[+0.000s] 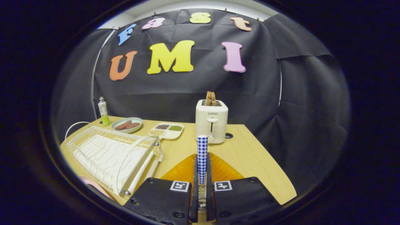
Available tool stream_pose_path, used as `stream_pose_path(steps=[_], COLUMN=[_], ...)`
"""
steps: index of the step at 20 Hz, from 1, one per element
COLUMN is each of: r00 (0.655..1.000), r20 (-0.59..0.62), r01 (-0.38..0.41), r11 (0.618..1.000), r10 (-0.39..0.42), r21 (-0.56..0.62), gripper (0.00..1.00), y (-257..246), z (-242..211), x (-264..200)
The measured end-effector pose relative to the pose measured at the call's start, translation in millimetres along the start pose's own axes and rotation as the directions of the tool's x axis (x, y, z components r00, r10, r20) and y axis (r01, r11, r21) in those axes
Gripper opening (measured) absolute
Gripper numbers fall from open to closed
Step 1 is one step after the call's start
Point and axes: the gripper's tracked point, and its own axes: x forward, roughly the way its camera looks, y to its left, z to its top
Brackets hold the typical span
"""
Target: Take the plate from the dish rack, then take the spoon from the basket and place it into the plate.
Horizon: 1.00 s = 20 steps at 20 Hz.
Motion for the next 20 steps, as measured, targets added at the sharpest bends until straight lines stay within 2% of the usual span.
stream_pose_path(steps=[9, 14, 20], r00=[0.99, 0.975, 0.931], r20=[0.133, 0.224, 0.352], r01=[0.048, 0.002, -0.089], r11=[0.999, 1.0, 0.995], r10=[-0.048, -0.001, 0.095], r21=[0.01, -0.004, -0.034], gripper=[0.15, 0.15, 0.15], y=[-3.2, 20.6, 83.7], z=[61.7, 99.5, 126.3], x=[-62.0, -122.9, -202.4])
